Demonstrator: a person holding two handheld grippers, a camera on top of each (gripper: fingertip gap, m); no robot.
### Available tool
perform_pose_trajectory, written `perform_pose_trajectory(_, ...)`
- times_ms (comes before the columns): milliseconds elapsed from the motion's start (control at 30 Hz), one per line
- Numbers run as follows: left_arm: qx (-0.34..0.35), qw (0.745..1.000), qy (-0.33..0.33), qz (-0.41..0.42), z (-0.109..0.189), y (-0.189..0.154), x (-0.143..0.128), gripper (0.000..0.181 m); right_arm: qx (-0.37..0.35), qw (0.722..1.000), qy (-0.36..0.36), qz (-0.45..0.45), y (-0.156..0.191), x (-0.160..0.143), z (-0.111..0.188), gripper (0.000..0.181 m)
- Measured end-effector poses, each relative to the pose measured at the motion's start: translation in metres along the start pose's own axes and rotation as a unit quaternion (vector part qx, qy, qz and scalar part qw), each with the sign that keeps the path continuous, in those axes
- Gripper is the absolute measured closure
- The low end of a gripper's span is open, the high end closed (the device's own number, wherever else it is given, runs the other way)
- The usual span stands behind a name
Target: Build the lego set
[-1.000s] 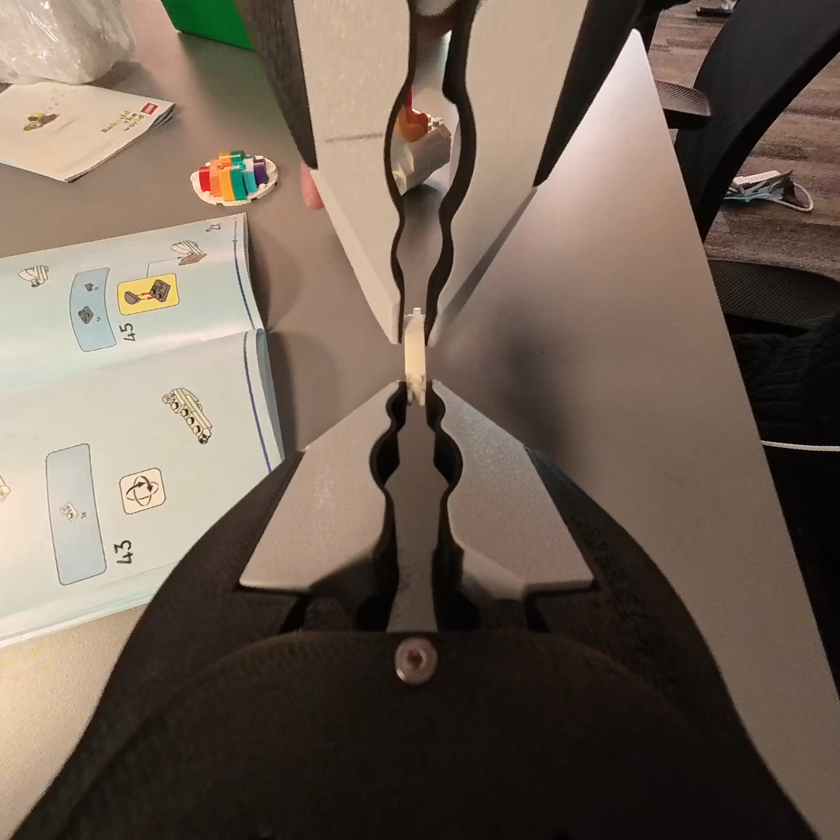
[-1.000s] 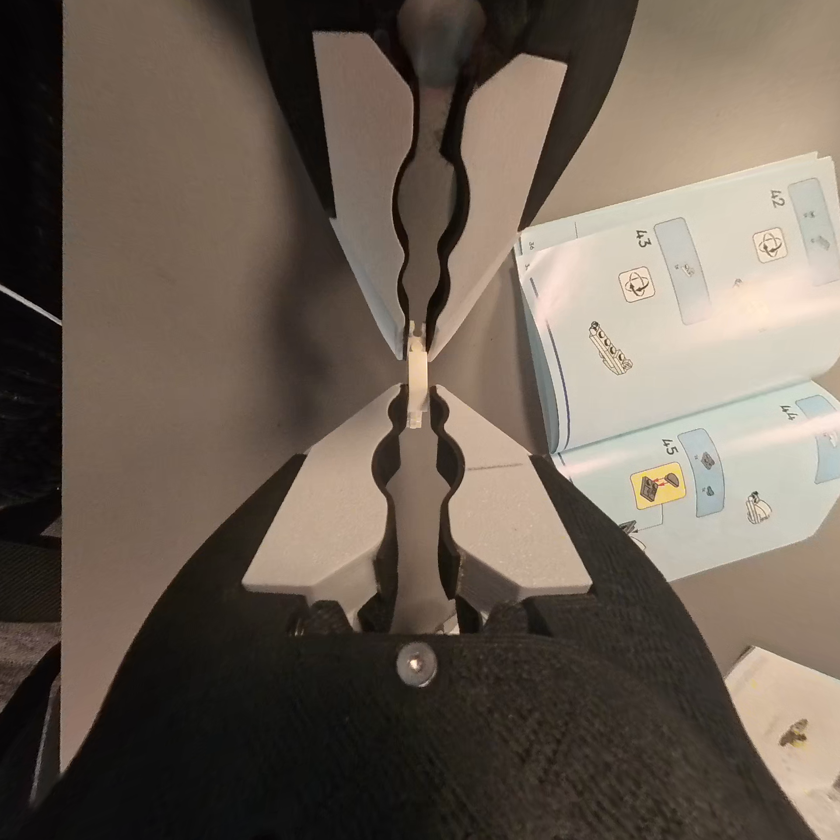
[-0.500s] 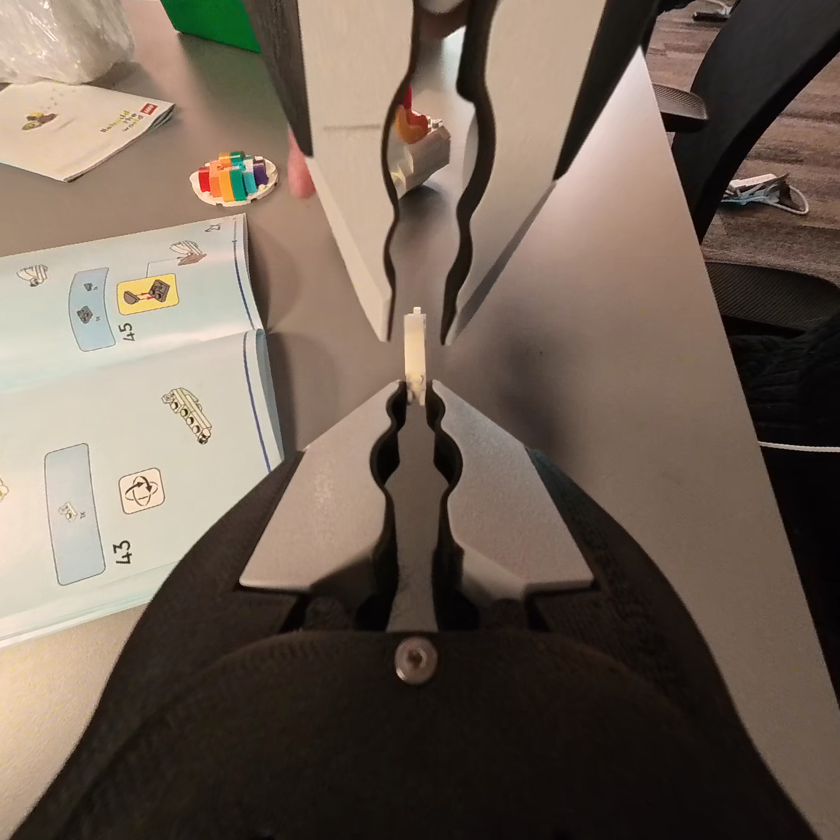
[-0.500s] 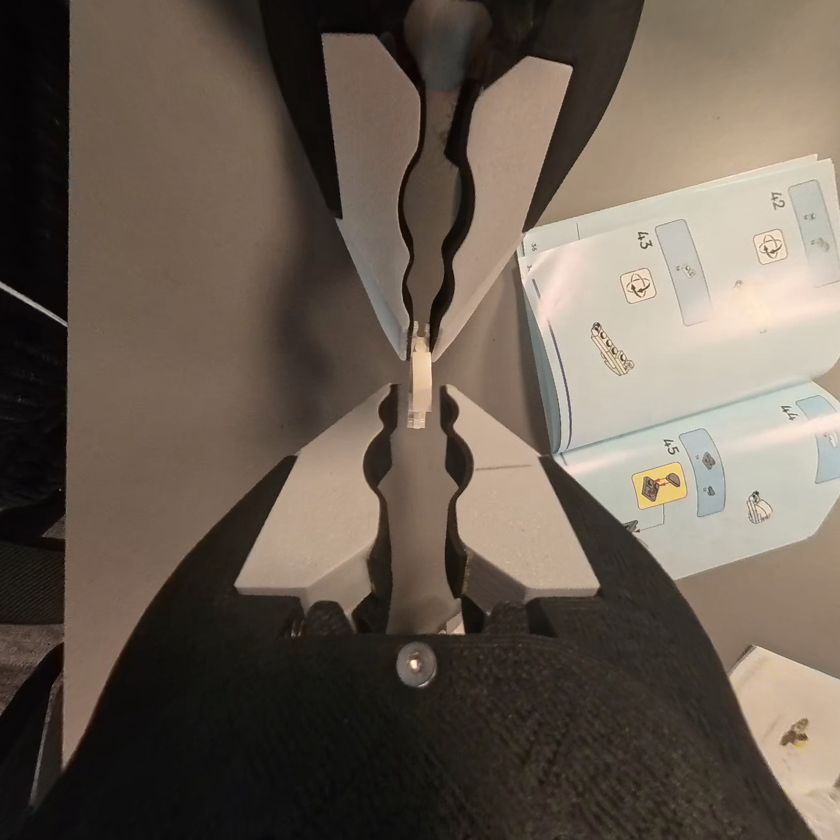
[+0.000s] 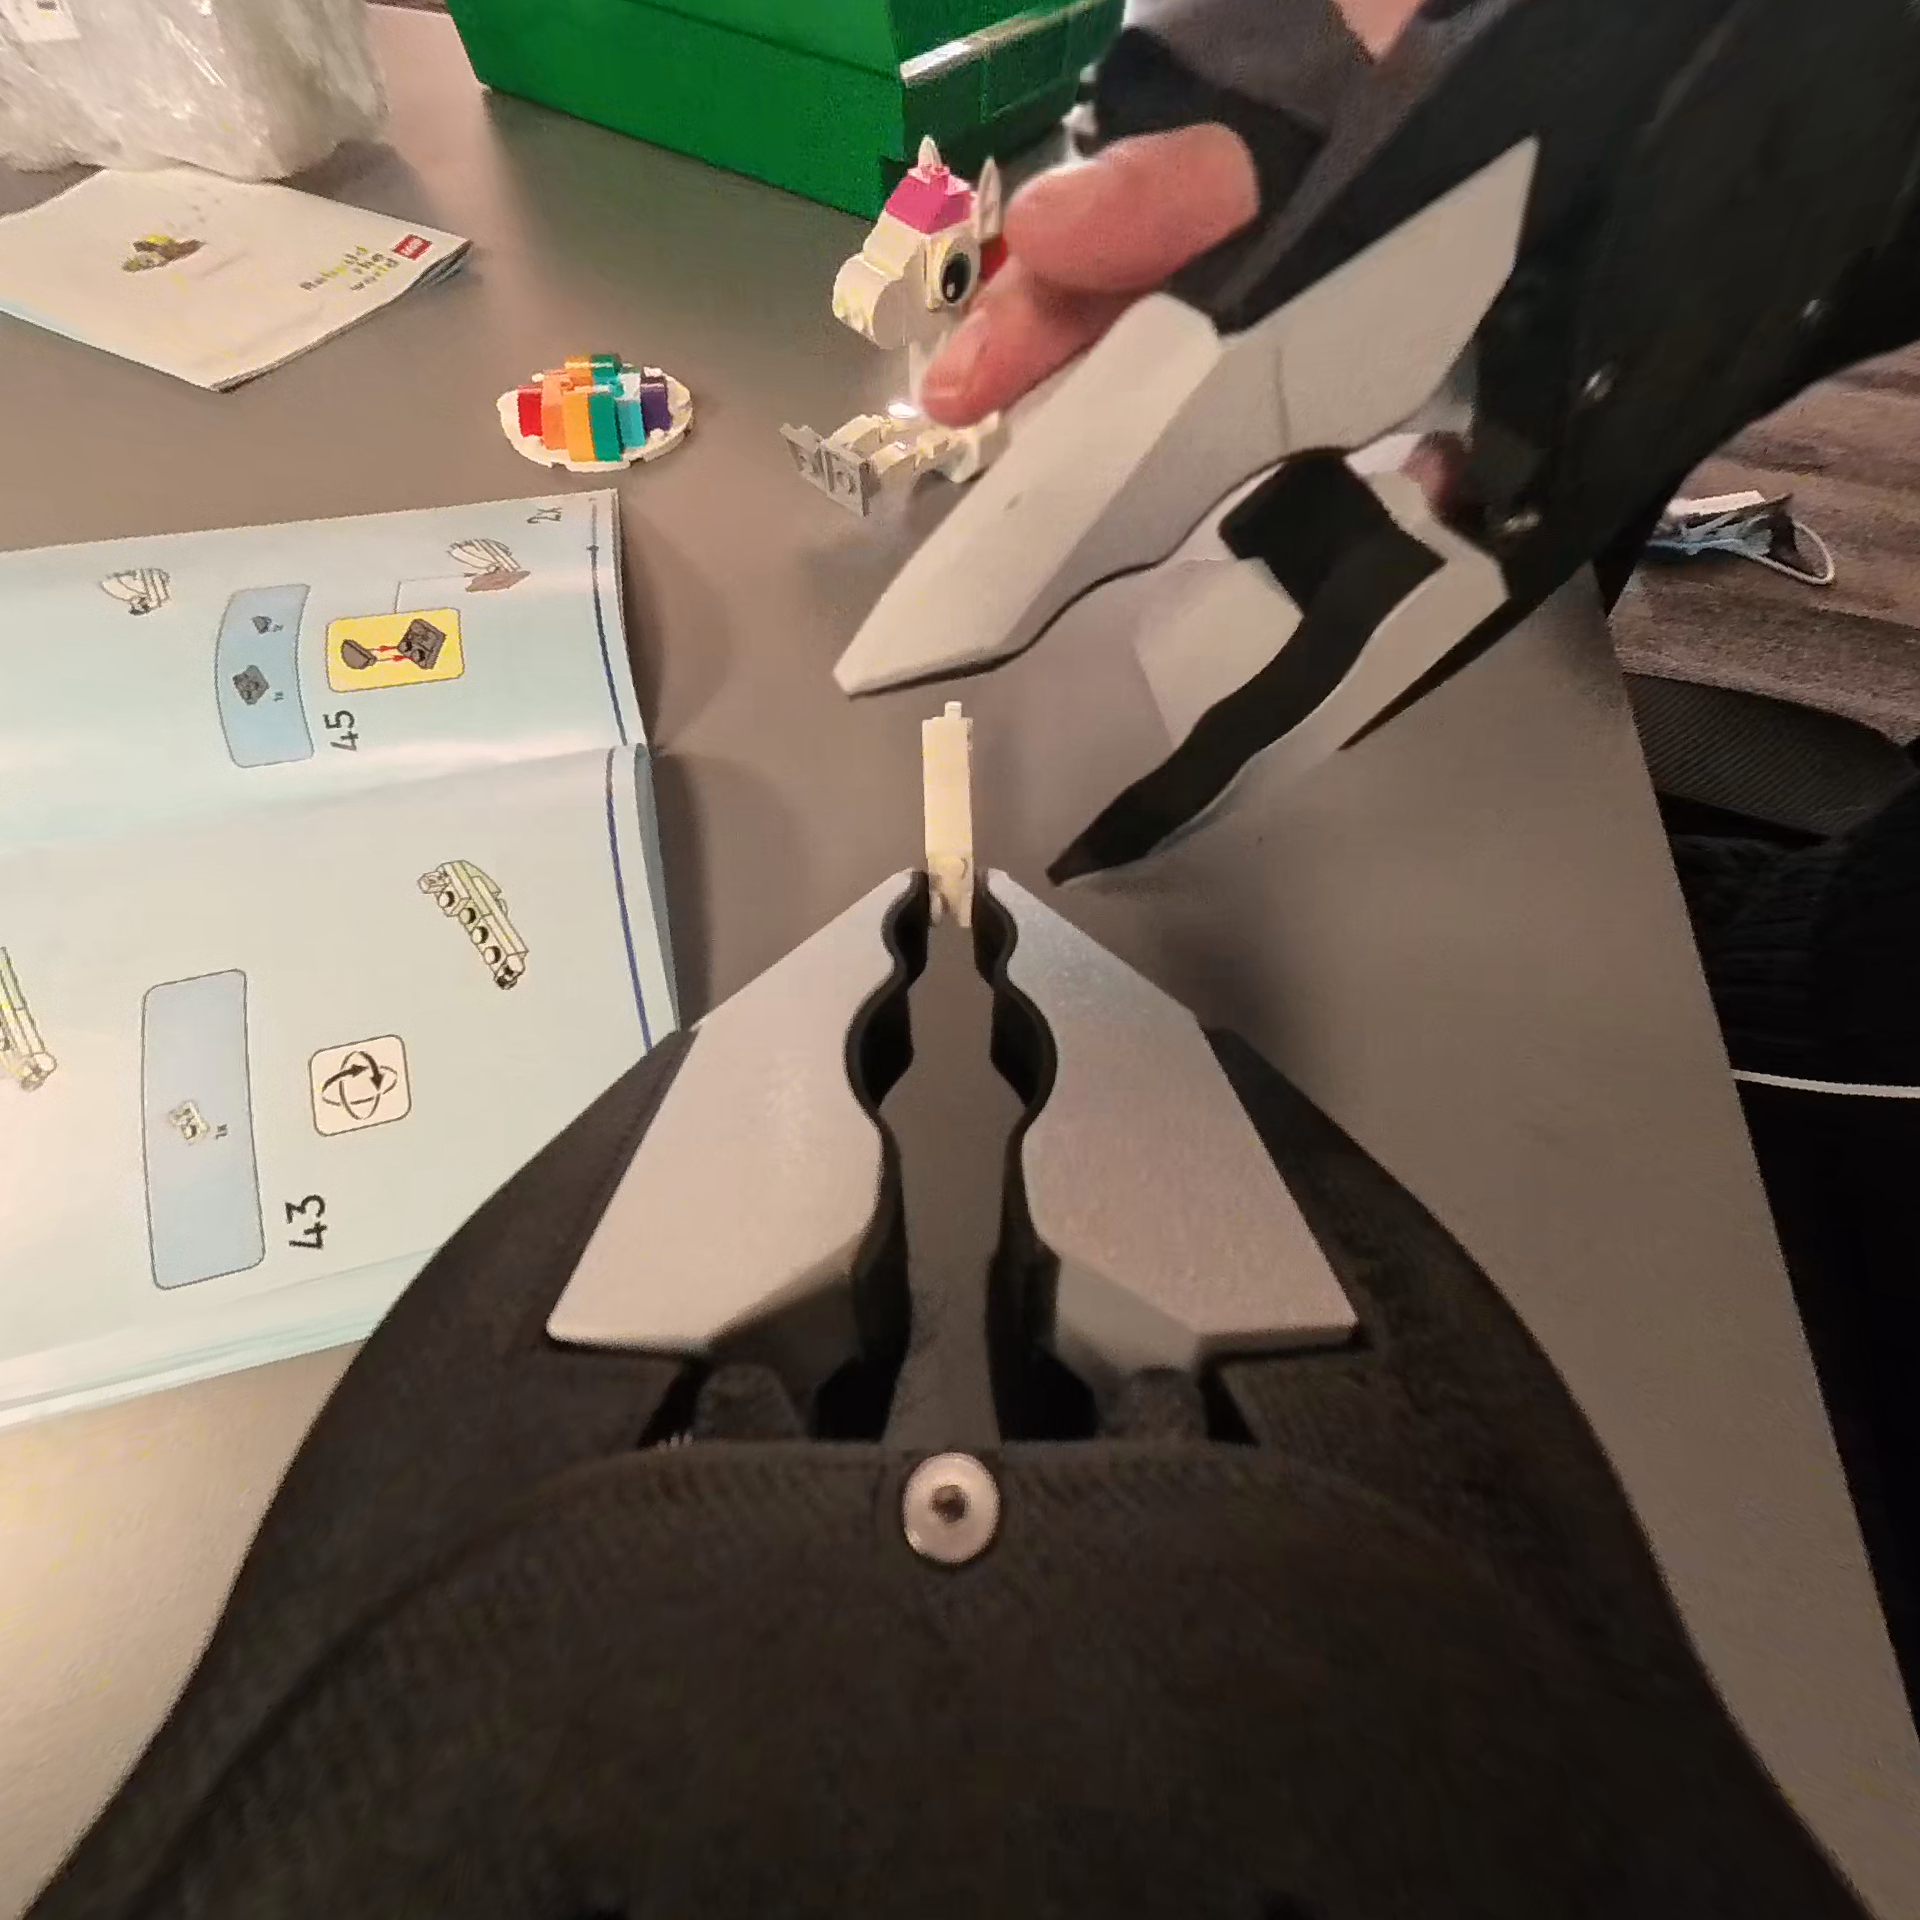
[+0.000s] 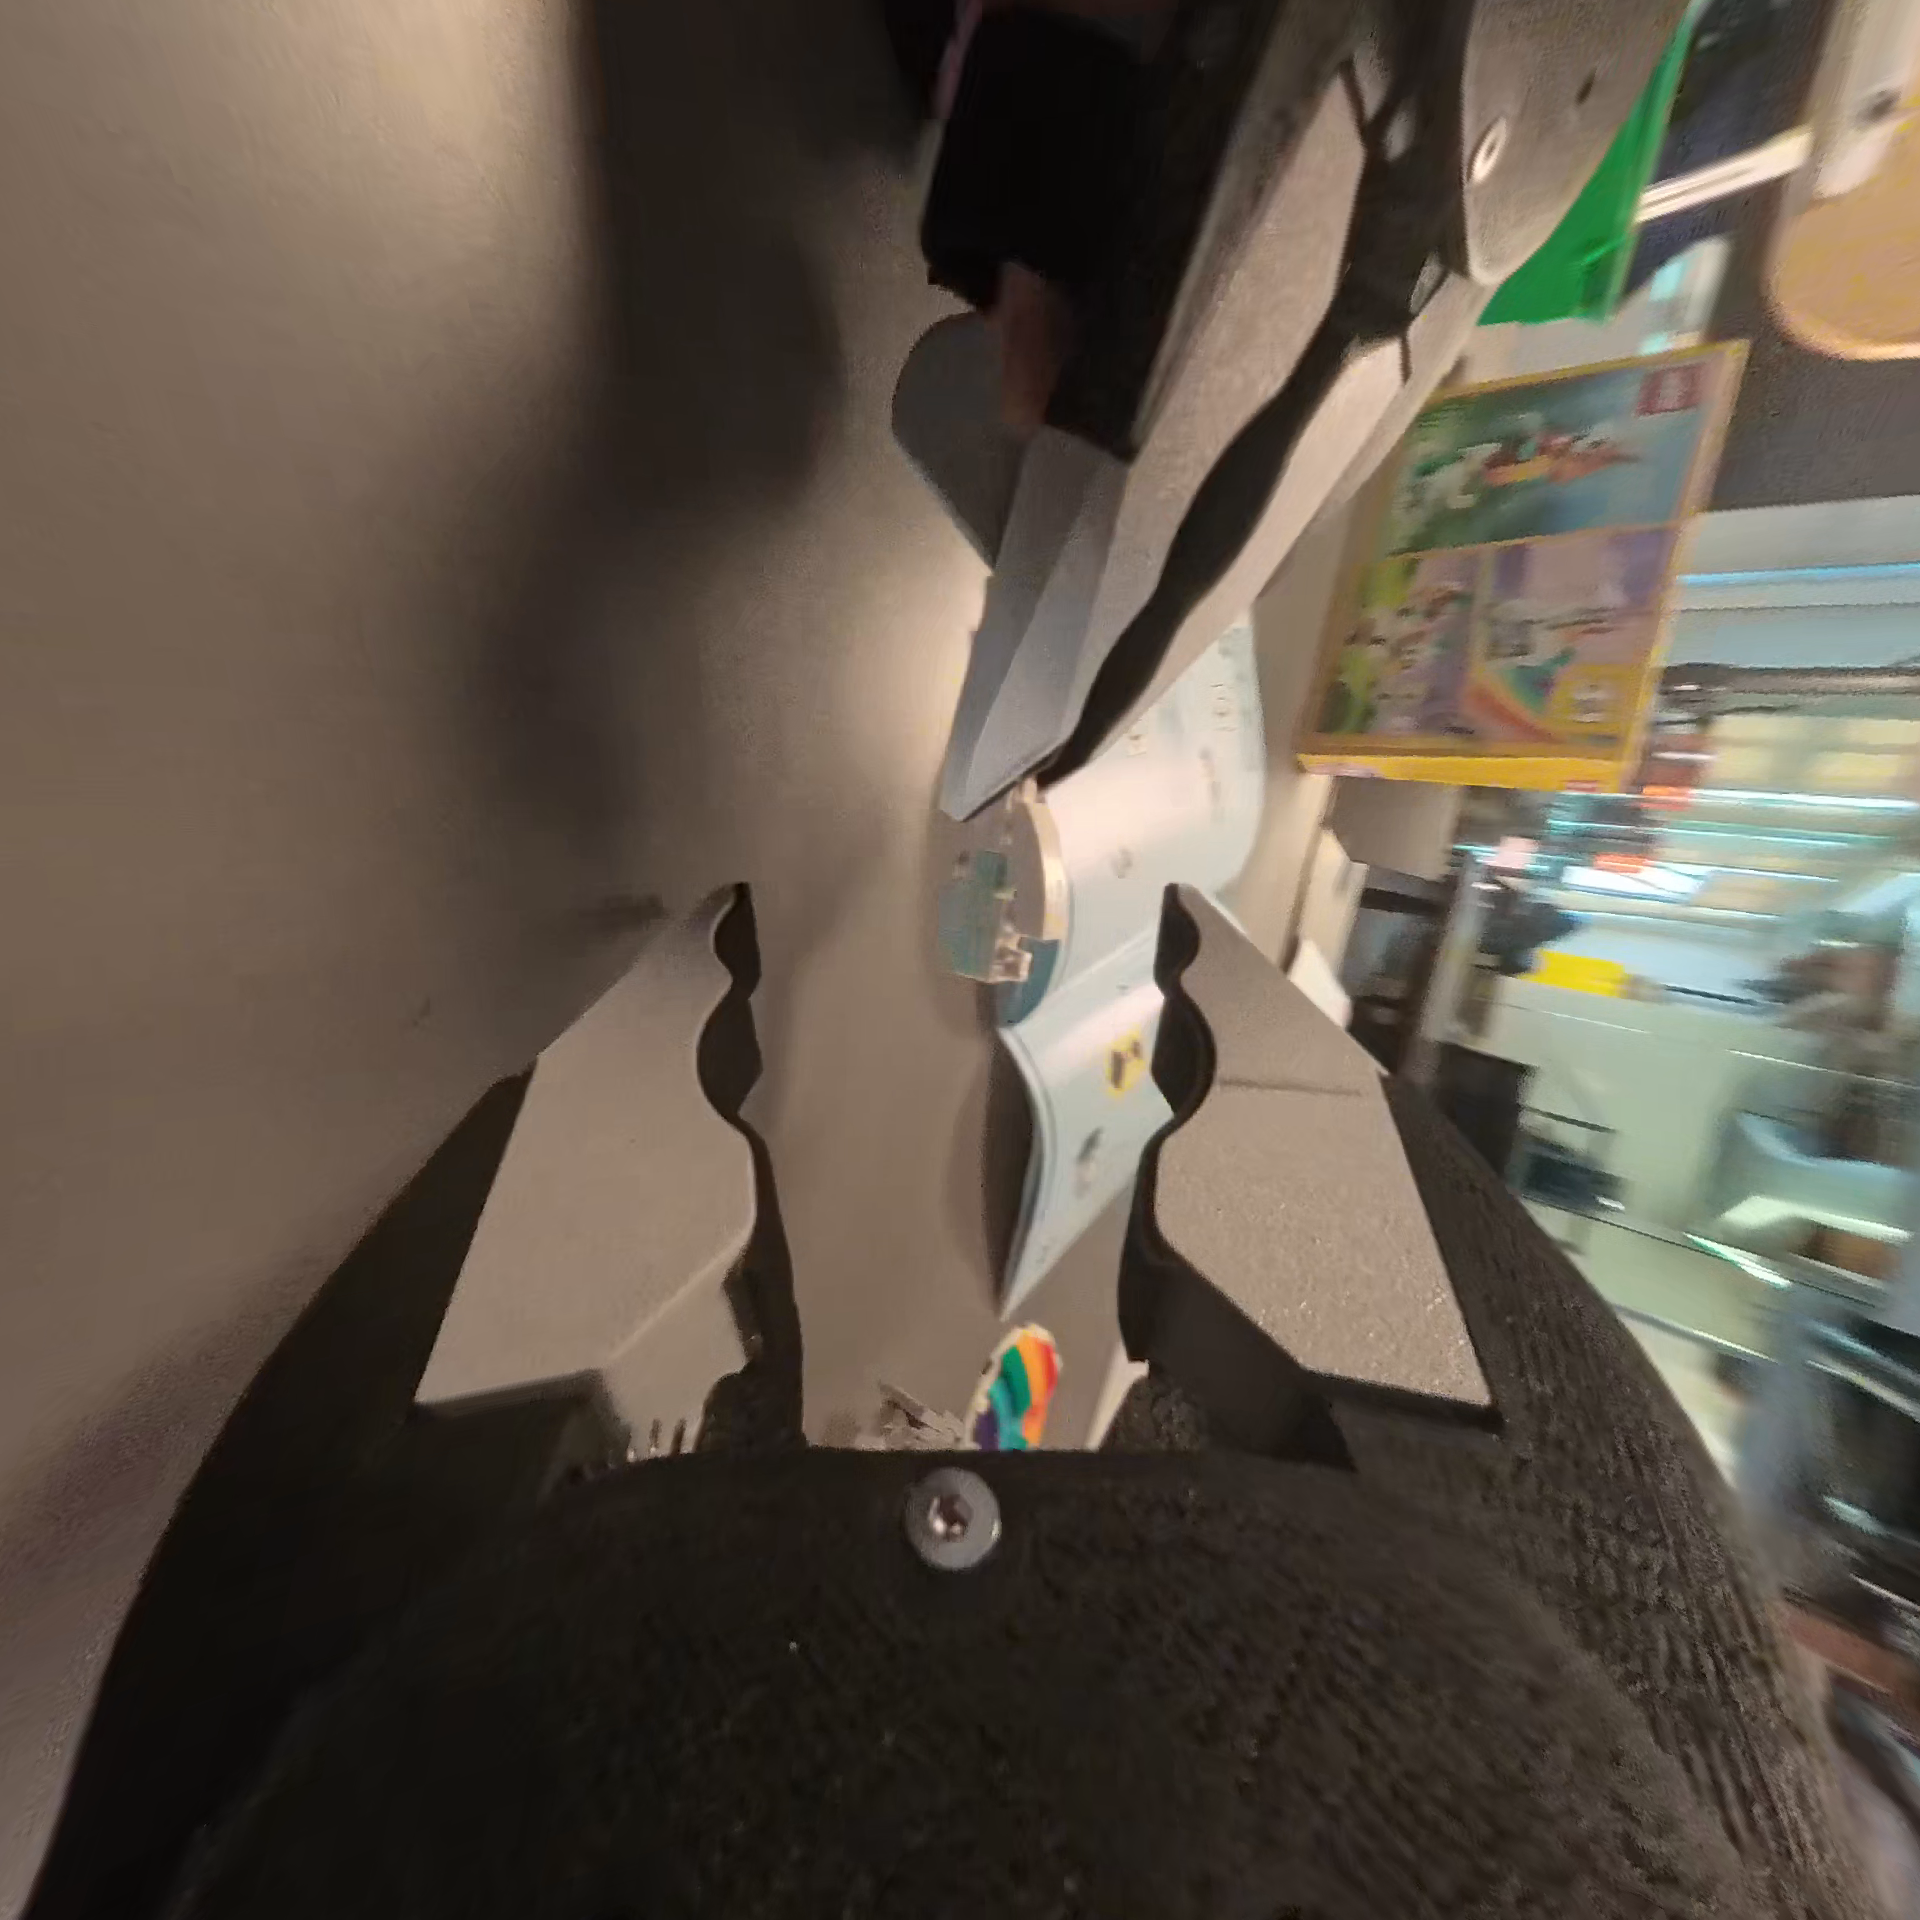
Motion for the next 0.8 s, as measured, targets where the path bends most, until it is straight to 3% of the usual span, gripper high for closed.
perform_pose_trajectory(33,0.000,1.000,0.001,0.000,0.000,0.000,0.000,0.174,-0.030,0.999,0.007,0.012,-0.001,0.000,-0.001,0.107)
perform_pose_trajectory(167,0.000,1.000,0.001,0.001,0.000,0.000,0.000,0.174,-0.098,0.993,0.037,0.062,0.001,-0.001,-0.005,0.125)
perform_pose_trajectory(367,-0.003,1.000,0.001,0.006,0.000,0.000,0.000,0.174,-0.154,0.980,0.060,0.107,0.001,0.007,-0.010,0.136)
perform_pose_trajectory(667,-0.012,1.000,-0.002,0.022,0.001,0.001,0.000,0.174,-0.177,0.974,0.082,0.119,0.003,0.002,-0.017,0.159)
perform_pose_trajectory(800,-0.018,0.999,-0.005,0.035,0.001,0.002,0.000,0.173,-0.186,0.972,0.083,0.118,0.002,0.002,-0.017,0.160)
Point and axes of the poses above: each gripper's, where its closed fingertips meet, z back along the fingers, x out of its top, y = z × x across the jaws, the point moved 5 cm from there along z, back along the fingers, and after that the axes turned 4 degrees about y, right-handed, at the moved point
